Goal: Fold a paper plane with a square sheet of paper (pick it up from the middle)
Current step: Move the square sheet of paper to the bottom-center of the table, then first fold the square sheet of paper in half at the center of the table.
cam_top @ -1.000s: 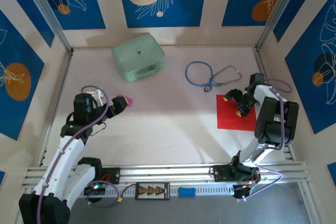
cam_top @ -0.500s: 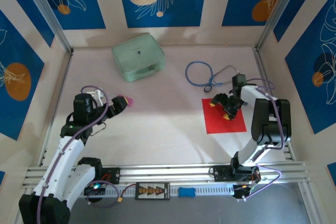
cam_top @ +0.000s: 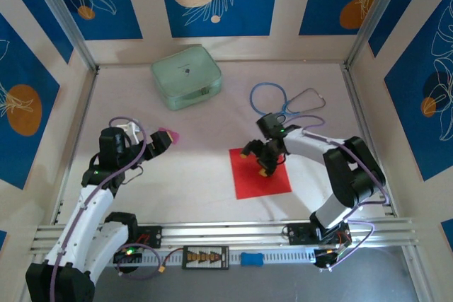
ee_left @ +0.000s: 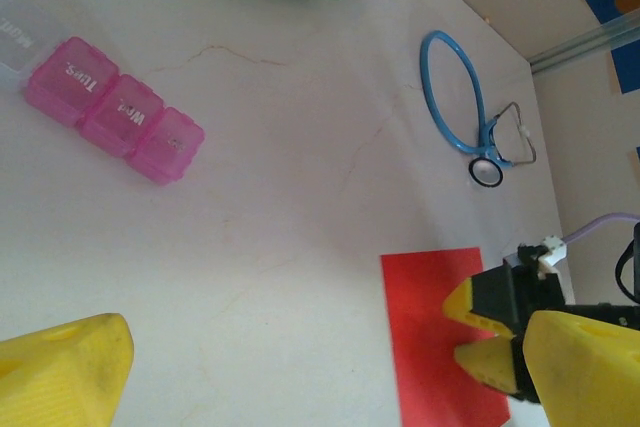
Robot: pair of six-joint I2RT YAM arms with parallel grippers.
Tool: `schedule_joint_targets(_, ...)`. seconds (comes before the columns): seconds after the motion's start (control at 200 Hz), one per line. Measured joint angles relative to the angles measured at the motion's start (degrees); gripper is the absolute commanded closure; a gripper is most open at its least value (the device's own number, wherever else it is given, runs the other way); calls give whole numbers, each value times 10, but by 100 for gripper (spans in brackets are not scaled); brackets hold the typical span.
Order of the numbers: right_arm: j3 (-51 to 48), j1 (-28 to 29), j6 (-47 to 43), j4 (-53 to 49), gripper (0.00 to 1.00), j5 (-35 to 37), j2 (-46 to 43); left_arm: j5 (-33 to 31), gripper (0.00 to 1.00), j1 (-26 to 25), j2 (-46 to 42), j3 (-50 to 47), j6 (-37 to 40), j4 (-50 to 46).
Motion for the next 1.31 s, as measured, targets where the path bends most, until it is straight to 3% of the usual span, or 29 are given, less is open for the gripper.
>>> schedule_joint_targets(0.245, 66, 138, 170, 71, 17, 43, 66, -4, 0, 0, 0, 0, 0, 0)
schedule_joint_targets(0.395, 69, 170, 223, 146, 16, 50, 81, -4, 0, 0, 3, 0, -5, -1)
schedule_joint_targets(0.515, 69, 180, 211, 163, 12, 87, 75, -1, 0, 0, 3, 0, -11, -4)
schedule_joint_targets(0.73, 45, 179, 116, 149, 2, 181, -36, 8, 1, -19, 31, 0, -15, -4)
schedule_joint_targets(0.935, -9, 163, 25, 115, 1, 257, -158, -2, 2, -109, 99, 5, -5, -3)
schedule_joint_targets(1.11, -110, 101, 11, 104, 1, 248, -237, -15, 3, -184, 188, 48, 6, -5)
schedule_joint_targets(1.305, -145, 81, -20, 67, 3, 257, -315, -32, 4, -209, 217, 86, 24, -35)
